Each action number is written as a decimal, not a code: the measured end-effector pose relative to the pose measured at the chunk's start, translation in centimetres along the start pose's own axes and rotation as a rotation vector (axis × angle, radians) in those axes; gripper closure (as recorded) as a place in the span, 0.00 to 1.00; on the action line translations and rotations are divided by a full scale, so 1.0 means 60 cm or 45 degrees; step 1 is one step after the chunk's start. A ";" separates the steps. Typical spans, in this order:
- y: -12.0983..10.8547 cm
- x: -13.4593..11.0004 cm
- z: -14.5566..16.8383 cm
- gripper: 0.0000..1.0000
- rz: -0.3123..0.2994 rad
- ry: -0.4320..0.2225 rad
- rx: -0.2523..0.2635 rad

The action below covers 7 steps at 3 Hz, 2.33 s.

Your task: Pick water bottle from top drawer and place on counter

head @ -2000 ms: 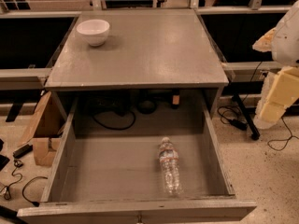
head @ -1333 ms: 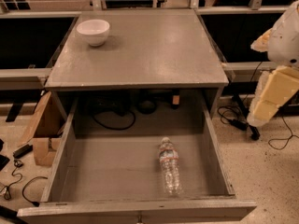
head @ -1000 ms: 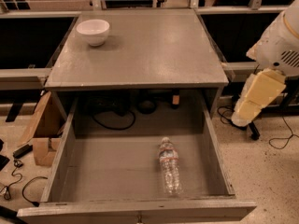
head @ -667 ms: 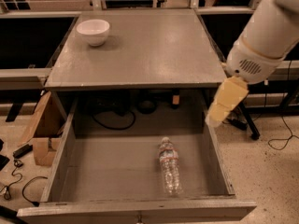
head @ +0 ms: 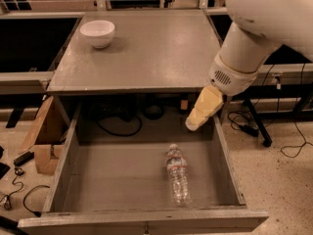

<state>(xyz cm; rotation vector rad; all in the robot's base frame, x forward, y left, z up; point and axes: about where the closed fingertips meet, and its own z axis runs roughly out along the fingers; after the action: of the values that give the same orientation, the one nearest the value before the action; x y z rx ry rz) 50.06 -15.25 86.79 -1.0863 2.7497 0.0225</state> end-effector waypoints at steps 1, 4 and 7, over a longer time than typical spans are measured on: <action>0.000 0.000 -0.001 0.00 0.081 -0.002 0.001; 0.084 -0.013 0.132 0.00 0.452 0.177 -0.069; 0.121 0.004 0.253 0.00 0.472 0.026 -0.020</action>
Offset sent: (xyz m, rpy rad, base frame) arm -0.0002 0.0335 -0.0576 0.0527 0.1498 -0.2601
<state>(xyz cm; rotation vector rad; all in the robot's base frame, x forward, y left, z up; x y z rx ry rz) 47.49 -8.85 71.44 -0.5682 2.9314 0.0840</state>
